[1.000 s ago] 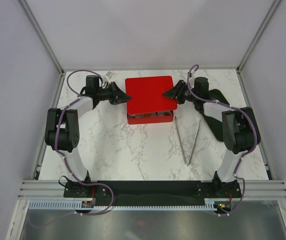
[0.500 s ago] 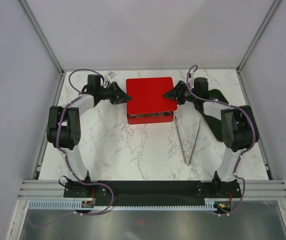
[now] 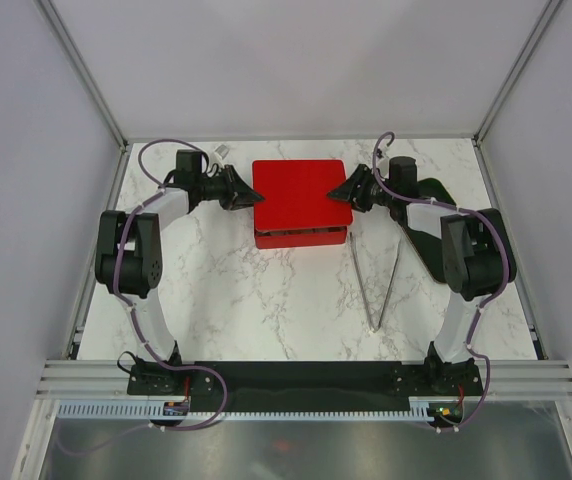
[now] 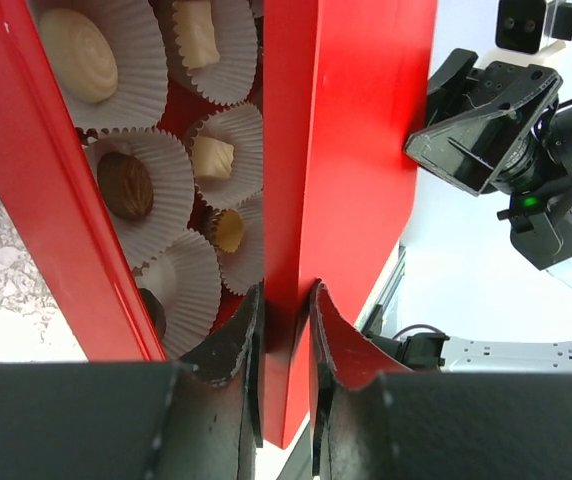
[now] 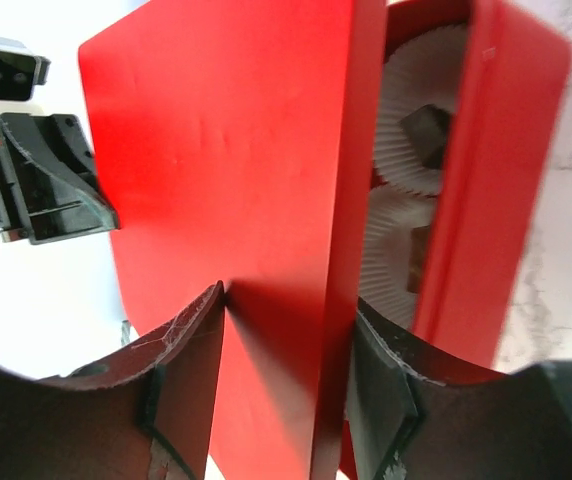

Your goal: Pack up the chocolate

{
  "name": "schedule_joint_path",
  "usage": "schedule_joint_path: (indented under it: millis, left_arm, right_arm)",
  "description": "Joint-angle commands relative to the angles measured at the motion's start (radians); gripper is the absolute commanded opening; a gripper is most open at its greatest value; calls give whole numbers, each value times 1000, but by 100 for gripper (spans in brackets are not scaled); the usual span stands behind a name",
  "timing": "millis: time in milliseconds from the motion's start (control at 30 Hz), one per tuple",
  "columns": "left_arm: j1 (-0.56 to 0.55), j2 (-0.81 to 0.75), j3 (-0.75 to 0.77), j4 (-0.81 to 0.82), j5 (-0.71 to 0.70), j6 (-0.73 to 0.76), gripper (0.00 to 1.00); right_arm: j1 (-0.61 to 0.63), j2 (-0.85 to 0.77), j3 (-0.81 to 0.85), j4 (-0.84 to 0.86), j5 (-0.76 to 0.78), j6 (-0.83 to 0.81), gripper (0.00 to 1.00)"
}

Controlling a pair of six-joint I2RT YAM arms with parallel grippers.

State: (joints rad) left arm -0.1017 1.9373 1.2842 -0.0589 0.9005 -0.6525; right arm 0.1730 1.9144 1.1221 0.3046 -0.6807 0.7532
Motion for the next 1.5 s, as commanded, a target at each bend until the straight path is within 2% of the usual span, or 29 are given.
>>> schedule_joint_path:
  millis: [0, 100, 267, 633, 800, 933, 1467]
  left_arm:
    - [39, 5, 46, -9, -55, 42, 2]
    - [40, 12, 52, -9, -41, 37, 2]
    - [43, 29, 58, -7, -22, 28, 3]
    - [56, 88, 72, -2, 41, -10, 2]
    - [71, 124, 93, -65, 37, -15, 2]
    - [83, 147, 105, -97, 28, -27, 3]
    - [99, 204, 158, -191, 18, -13, 2]
  right_arm:
    - [-55, 8, 2, 53, 23, -72, 54]
    - [-56, 14, 13, 60, -9, -71, 53]
    - [-58, 24, 19, 77, -25, -60, 45]
    - [-56, 37, 45, 27, -13, -95, 48]
    - [-40, 44, 93, -42, -2, -156, 49]
    - [-10, 49, 131, -148, 49, -225, 49]
    - [100, 70, 225, -355, 316, -370, 48]
